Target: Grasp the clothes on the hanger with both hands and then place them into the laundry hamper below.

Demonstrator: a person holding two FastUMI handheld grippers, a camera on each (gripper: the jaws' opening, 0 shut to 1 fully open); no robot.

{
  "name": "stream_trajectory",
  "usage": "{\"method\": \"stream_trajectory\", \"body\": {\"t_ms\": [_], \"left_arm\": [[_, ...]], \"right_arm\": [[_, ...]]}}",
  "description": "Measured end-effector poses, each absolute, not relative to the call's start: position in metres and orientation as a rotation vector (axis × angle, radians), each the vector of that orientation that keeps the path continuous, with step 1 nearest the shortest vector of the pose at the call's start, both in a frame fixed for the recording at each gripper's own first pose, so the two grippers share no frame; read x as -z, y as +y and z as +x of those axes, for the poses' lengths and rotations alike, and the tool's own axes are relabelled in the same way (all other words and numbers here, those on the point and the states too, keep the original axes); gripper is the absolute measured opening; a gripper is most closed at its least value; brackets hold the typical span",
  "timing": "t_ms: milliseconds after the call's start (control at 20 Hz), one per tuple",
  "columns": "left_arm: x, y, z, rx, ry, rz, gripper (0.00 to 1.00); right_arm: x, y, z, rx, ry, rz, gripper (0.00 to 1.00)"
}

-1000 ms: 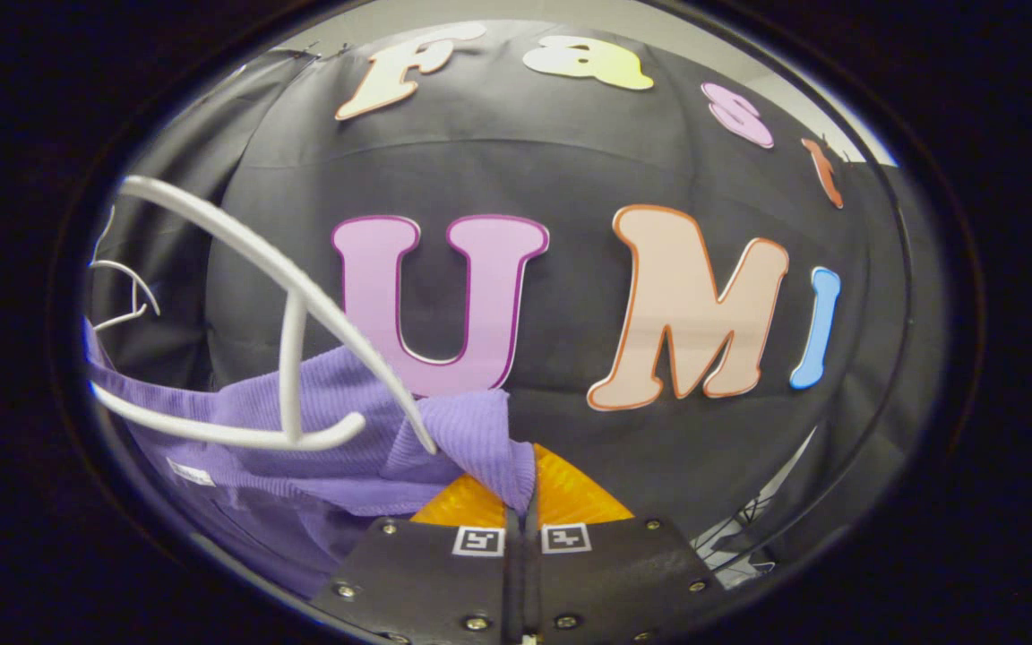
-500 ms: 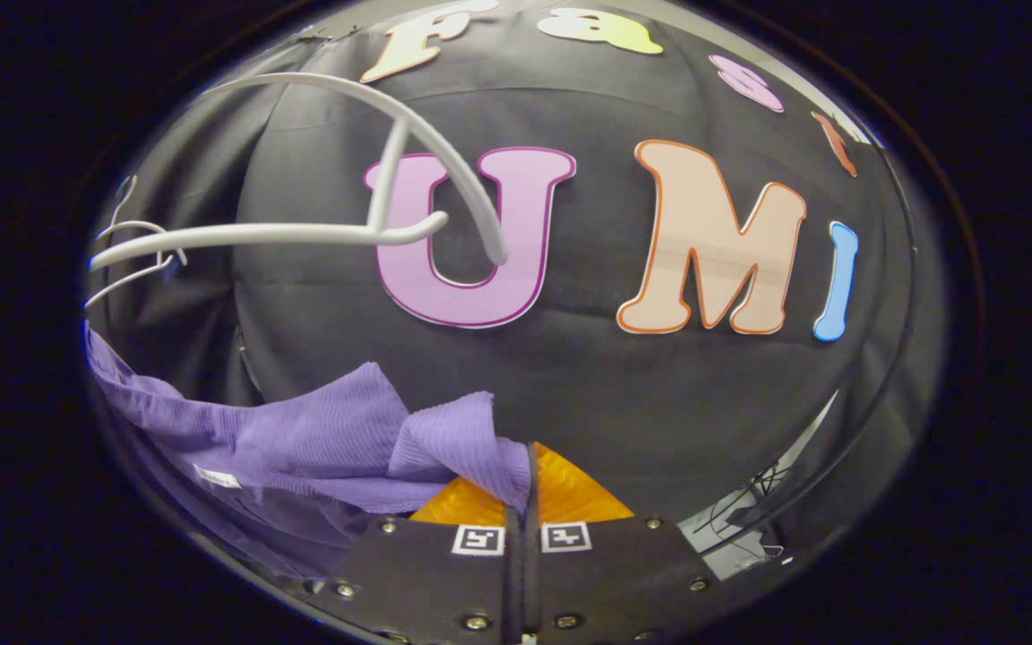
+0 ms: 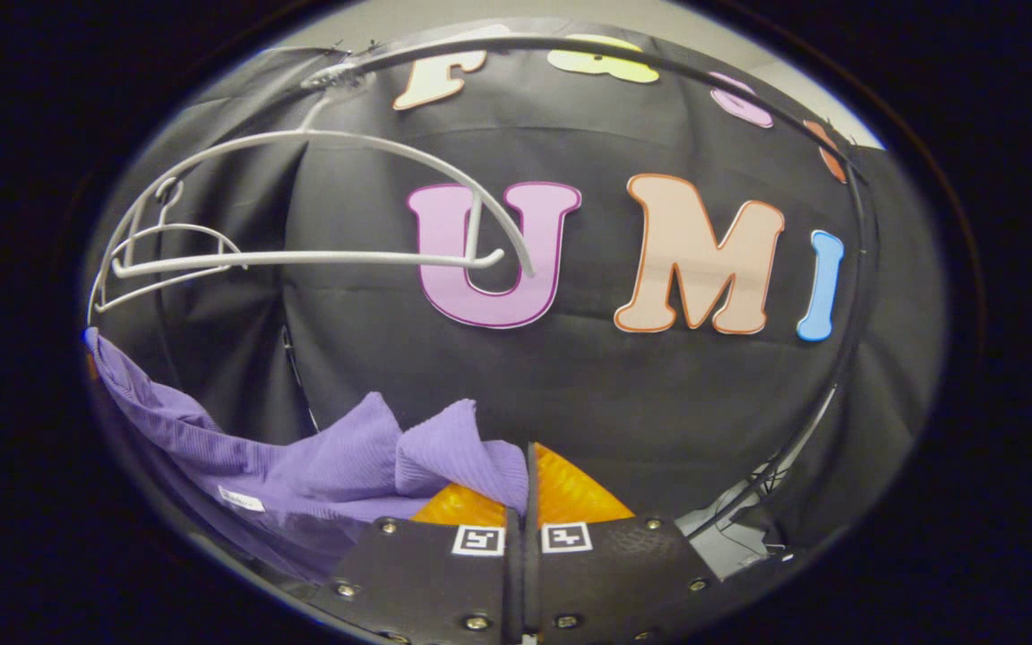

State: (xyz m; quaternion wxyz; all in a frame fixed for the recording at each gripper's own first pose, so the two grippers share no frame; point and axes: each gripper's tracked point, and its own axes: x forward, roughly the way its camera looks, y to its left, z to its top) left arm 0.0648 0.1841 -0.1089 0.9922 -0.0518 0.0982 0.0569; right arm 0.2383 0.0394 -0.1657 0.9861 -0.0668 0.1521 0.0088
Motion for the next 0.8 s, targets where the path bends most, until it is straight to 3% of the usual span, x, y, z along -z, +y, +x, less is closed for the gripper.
{"method": "stream_trajectory", "body": {"t_ms": [400, 800], "left_arm": [[0.075, 0.143, 0.018, -0.047, 0.153, -0.097, 0.02], [0.052, 0.074, 0.029, 0.062, 0.123, -0.1, 0.02]], "right_arm": [[0.114, 0.024, 0.148, -0.01, 0.244, -0.087, 0.01], [0.087, 0.025, 0.108, -0.027, 0.23, -0.019, 0.0]]}}
